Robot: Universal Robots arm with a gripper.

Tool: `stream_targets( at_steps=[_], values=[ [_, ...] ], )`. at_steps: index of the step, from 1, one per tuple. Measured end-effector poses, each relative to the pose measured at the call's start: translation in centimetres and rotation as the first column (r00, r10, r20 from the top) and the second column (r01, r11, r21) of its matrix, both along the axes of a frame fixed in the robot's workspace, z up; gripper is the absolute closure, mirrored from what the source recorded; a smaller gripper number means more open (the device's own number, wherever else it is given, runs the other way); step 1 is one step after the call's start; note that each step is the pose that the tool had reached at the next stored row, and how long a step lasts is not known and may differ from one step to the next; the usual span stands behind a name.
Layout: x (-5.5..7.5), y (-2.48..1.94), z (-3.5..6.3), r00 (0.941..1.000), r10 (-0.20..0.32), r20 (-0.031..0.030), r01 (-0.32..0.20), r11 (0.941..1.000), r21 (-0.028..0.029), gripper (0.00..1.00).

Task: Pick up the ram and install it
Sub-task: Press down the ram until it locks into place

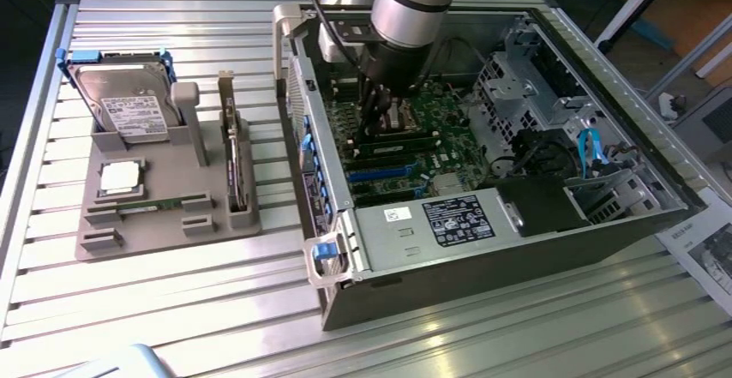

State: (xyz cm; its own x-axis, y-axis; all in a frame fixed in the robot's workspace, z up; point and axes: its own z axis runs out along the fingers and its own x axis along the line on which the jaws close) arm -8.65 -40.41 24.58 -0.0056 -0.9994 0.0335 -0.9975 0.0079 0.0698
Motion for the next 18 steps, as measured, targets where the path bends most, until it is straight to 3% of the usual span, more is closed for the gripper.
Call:
stream_targets(
  at_steps=[4, 7, 11, 18],
  values=[
    [0.0, 0.0, 0.5, 1.0, 0.0, -0.0009, 0.0, 1.0, -0.0022, 0.9],
    [0.0, 0.0, 0.94, 1.0, 0.0, -0.0014, 0.0, 1.0, -0.0087, 0.9],
    [0.1, 0.0, 0.97, 1.0, 0.0, -0.0014, 0.0, 1.0, -0.0095, 0.9],
    [1.9, 0.0, 0.97, 1.0, 0.0, -0.0043, 0.0, 1.0, -0.0095, 0.9]
  ],
)
